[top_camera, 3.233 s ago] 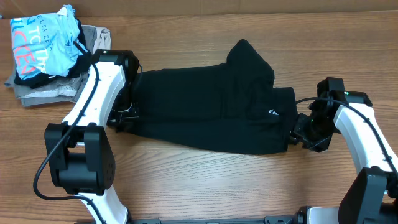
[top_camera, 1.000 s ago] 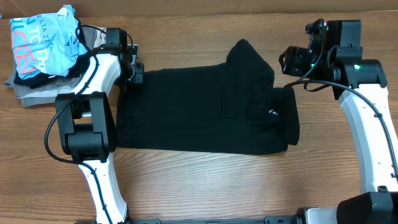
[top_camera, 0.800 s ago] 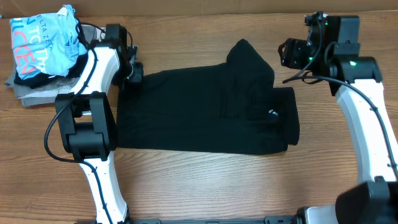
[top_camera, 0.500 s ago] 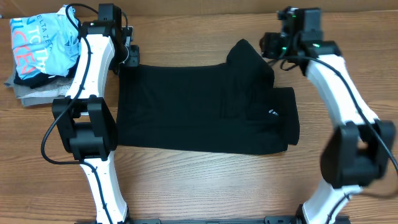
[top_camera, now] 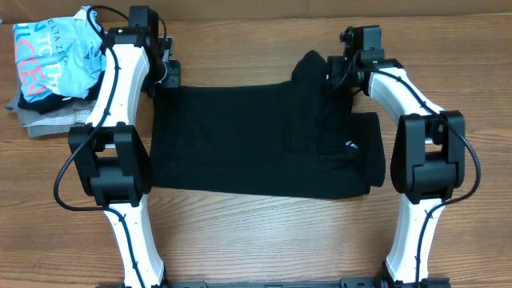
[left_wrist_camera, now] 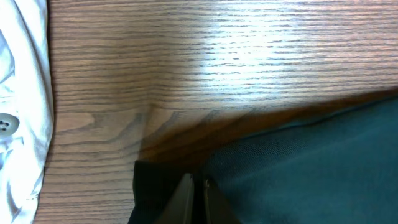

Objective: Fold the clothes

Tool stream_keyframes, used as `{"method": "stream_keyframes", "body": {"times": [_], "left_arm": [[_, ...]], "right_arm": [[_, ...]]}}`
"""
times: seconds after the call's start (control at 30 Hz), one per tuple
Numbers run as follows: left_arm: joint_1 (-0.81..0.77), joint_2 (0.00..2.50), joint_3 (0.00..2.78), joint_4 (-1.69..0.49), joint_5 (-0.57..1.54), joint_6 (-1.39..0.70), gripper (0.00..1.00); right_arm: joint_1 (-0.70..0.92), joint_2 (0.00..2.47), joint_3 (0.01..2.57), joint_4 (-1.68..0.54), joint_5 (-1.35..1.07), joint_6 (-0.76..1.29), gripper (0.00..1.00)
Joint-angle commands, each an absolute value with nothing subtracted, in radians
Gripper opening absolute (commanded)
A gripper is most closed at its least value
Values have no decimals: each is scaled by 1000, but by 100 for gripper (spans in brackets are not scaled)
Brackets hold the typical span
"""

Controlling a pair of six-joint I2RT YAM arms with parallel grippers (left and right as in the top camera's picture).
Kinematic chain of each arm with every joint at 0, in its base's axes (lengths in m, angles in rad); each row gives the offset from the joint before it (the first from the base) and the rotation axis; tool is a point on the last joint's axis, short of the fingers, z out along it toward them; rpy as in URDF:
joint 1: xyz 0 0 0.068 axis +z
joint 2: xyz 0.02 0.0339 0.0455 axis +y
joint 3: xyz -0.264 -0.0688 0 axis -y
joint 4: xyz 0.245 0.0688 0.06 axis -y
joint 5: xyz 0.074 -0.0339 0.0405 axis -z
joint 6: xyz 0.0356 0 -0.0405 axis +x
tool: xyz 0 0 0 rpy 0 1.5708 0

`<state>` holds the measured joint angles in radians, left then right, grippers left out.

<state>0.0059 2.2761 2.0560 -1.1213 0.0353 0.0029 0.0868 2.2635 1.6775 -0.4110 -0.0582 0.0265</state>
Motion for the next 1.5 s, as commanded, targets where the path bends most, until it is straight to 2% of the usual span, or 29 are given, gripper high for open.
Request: {"method": "stream_keyframes", "body": {"times": [0.0, 0.27, 0.43, 0.57, 0.7, 0.73, 0.83, 1.23, 1.47], "left_arm": [[-2, 2274, 2075, -1118, 14, -7, 4], [-2, 2274, 2075, -1118, -4, -7, 4], [-2, 2274, 2075, -1118, -4, -7, 4], [-2, 2274, 2075, -1118, -4, -7, 4], [-2, 2274, 2075, -1118, -8, -7, 4], [-2, 2274, 2075, -1118, -11, -7, 4], [0, 2274, 2075, -1118, -14, 2, 4], [20, 2273, 2184, -1198, -44, 4, 4], [20, 2273, 2305, -1338, -44, 3, 4]], "right_arm": [[84, 2300, 1711, -406, -34, 34, 60], [86, 2314, 1710, -405, -39, 33, 59], [96, 2333, 1710, -404, -39, 33, 51], [96, 2354, 1710, -405, -46, 33, 38], [96, 2362, 1710, -404, -46, 33, 20], [96, 2362, 1713, -401, -46, 34, 13], [94, 2362, 1753, -432, -46, 37, 5], [93, 2361, 2189, -854, -46, 37, 4], [93, 2360, 2439, -1278, -62, 60, 4]]}}
